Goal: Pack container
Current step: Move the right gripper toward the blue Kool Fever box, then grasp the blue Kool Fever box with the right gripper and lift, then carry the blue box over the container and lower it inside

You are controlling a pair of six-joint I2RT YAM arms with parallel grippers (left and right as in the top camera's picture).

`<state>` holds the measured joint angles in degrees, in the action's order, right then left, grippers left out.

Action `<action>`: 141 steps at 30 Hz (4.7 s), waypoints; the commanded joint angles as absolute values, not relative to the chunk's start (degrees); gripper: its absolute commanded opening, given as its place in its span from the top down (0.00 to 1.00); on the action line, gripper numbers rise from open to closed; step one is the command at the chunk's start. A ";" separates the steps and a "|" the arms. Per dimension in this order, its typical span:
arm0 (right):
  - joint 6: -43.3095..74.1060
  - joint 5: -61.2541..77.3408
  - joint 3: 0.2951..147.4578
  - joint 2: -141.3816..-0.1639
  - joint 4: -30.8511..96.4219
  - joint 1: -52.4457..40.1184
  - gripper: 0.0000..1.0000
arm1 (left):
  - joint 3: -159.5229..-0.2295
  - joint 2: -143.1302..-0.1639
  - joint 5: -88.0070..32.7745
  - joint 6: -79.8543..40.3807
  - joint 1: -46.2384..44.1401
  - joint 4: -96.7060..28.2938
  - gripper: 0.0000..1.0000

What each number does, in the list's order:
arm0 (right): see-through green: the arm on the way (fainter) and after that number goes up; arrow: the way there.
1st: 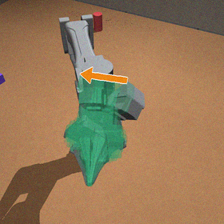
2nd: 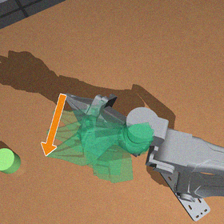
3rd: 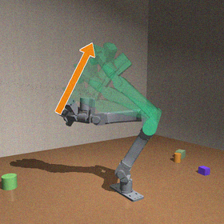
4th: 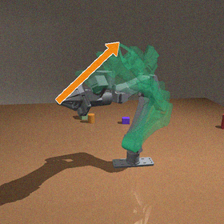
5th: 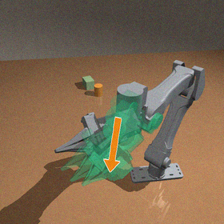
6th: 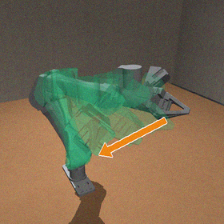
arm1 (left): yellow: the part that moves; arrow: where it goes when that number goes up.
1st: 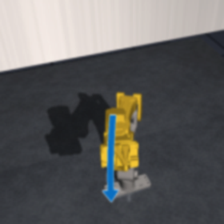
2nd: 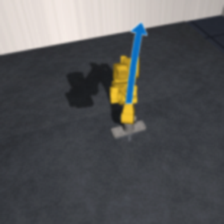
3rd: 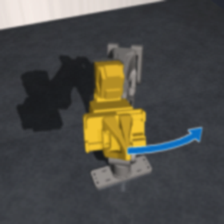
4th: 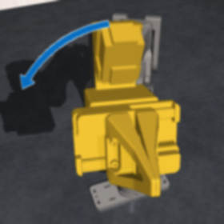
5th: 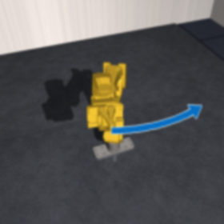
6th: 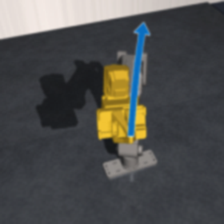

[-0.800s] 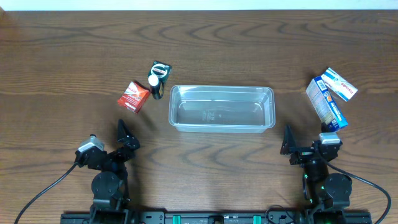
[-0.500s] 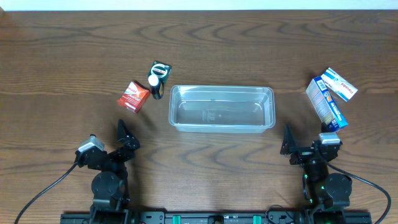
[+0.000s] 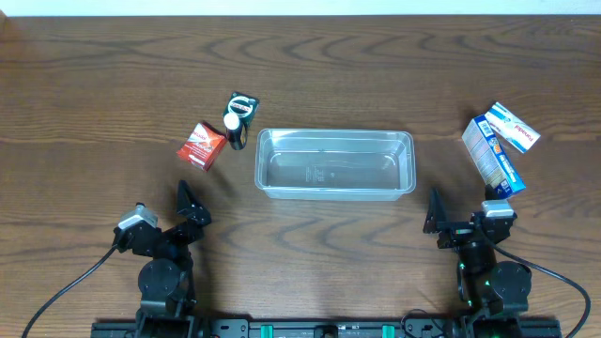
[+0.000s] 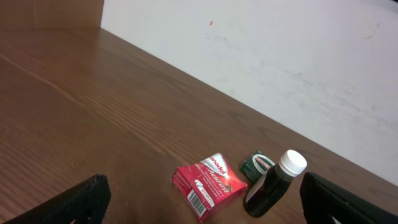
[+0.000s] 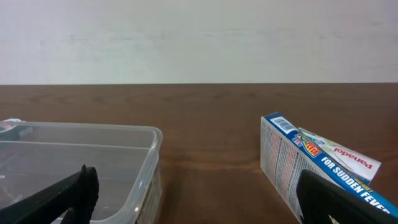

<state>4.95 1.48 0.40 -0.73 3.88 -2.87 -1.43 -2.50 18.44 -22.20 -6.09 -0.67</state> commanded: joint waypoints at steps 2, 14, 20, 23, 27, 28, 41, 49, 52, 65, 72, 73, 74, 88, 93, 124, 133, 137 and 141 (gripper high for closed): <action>4.21 0.89 0.32 -0.56 4.19 -2.42 0.01 | -0.23 -2.11 19.79 -21.23 -5.80 -2.55 0.02; 3.03 -4.91 0.32 -0.56 3.62 -2.42 0.01 | -0.23 -2.11 19.79 -21.23 -5.80 -2.55 0.02; 2.92 -2.33 0.36 -0.56 -0.67 -2.42 0.01 | -0.23 -2.11 19.79 -21.23 -5.80 -2.55 0.02; 2.50 -1.87 1.58 -0.99 -0.43 -2.31 0.01 | -0.23 -2.11 19.79 -21.23 -5.80 -2.55 0.02; 0.30 -0.78 9.47 -6.37 1.37 -1.39 0.01 | -0.23 -2.11 19.79 -21.23 -5.80 -2.55 0.02; -1.21 -0.75 12.51 -8.84 2.39 -1.06 0.01 | -0.23 -2.11 19.79 -21.23 -5.80 -2.55 0.02; -3.99 3.84 75.68 -67.26 51.11 5.67 0.01 | -0.23 -2.09 19.79 -21.23 -5.80 -2.55 0.02; -6.09 -1.63 88.84 -84.79 66.13 5.69 0.01 | -0.23 -2.11 19.79 -21.23 -5.80 -2.55 0.02; -8.01 -4.23 88.82 -87.83 67.51 6.11 0.01 | -0.23 -2.09 19.79 -21.23 -5.80 -2.55 0.02; -7.84 -4.97 88.42 -96.71 69.93 12.45 0.07 | -0.23 -2.11 19.79 -21.23 -5.80 -2.55 0.02; -7.86 -2.94 88.42 -102.15 69.21 13.69 0.07 | -0.23 -2.11 19.79 -21.23 -5.80 -2.55 0.02; -8.21 -2.94 88.42 -102.78 68.88 13.69 0.07 | -0.23 -2.11 19.79 -21.23 -5.80 -2.55 0.02; -8.84 -2.94 88.42 -103.59 68.38 13.69 0.08 | -0.23 -2.11 19.79 -21.23 -5.80 -2.55 0.02; -9.52 -2.70 88.42 -110.41 66.59 13.65 0.24 | -0.23 -2.11 19.79 -21.23 -5.80 -2.55 0.02; -9.52 -2.74 88.42 -110.61 66.52 13.65 0.41 | -0.23 -2.09 19.79 -21.23 -5.80 -2.55 0.02; -12.64 0.73 115.63 -110.43 86.65 8.03 0.99 | -0.23 -2.09 19.79 -21.23 -5.80 -2.57 0.02; -37.17 8.08 127.39 -108.12 90.19 -6.83 0.99 | -0.23 -2.09 19.79 -21.23 -5.80 -2.55 0.02; -47.97 8.19 127.39 -107.81 90.30 -14.90 0.99 | -0.23 -2.11 19.79 -21.23 -5.80 -2.57 0.02; -57.01 8.40 127.20 -107.94 91.88 -21.71 0.99 | -0.23 -2.09 19.79 -21.23 -5.80 -2.55 0.02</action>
<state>-45.47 7.14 126.17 -109.43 91.11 -18.39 -1.45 -2.50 18.63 -22.17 -6.09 -0.67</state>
